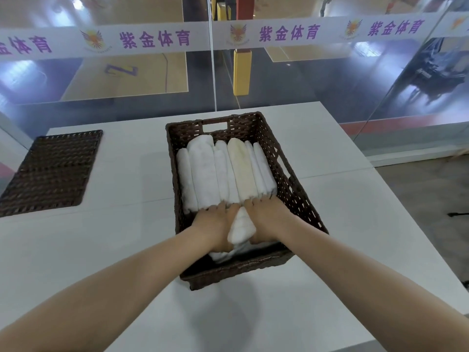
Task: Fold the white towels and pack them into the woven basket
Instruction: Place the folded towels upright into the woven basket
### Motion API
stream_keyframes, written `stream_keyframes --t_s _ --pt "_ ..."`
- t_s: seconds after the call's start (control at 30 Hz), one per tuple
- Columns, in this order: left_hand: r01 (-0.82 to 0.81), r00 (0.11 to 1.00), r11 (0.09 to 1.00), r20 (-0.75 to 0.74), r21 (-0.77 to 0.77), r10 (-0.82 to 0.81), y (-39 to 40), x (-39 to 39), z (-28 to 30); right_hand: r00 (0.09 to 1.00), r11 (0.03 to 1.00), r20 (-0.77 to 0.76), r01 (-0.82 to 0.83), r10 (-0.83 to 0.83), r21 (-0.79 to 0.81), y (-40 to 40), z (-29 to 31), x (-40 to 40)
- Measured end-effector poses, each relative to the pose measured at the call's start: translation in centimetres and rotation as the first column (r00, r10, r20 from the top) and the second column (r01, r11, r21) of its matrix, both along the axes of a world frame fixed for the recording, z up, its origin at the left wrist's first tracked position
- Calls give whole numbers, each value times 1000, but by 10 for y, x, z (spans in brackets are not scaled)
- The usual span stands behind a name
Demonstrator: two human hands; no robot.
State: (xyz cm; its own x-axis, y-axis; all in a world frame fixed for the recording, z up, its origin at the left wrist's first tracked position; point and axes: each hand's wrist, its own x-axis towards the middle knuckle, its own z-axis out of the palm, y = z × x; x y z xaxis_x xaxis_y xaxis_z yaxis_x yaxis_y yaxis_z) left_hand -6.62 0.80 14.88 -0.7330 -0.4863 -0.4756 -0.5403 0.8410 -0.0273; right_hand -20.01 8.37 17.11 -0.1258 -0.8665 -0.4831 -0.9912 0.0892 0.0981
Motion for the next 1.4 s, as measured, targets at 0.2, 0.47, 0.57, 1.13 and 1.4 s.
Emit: stream_keyframes --t_s 0.2,0.47,0.57,1.13,1.4 --pt "22 996 1000 85 21 -24 2 -1 -8 997 992 65 30 -38 125 5 -5 -7" --pt "81 995 996 -65 26 -79 4 14 3 966 987 226 103 -129 124 17 -4 -21" --pt "120 977 993 -176 -6 -119 0 27 10 919 985 356 172 -170 26 18 9 -21" --pt "-274 780 959 -600 -76 176 -90 201 30 790 703 599 352 132 -618 -73 45 167" --pt "-477 813 878 -357 44 459 -146 340 -53 784 905 618 213 67 -368 -149 -28 285"
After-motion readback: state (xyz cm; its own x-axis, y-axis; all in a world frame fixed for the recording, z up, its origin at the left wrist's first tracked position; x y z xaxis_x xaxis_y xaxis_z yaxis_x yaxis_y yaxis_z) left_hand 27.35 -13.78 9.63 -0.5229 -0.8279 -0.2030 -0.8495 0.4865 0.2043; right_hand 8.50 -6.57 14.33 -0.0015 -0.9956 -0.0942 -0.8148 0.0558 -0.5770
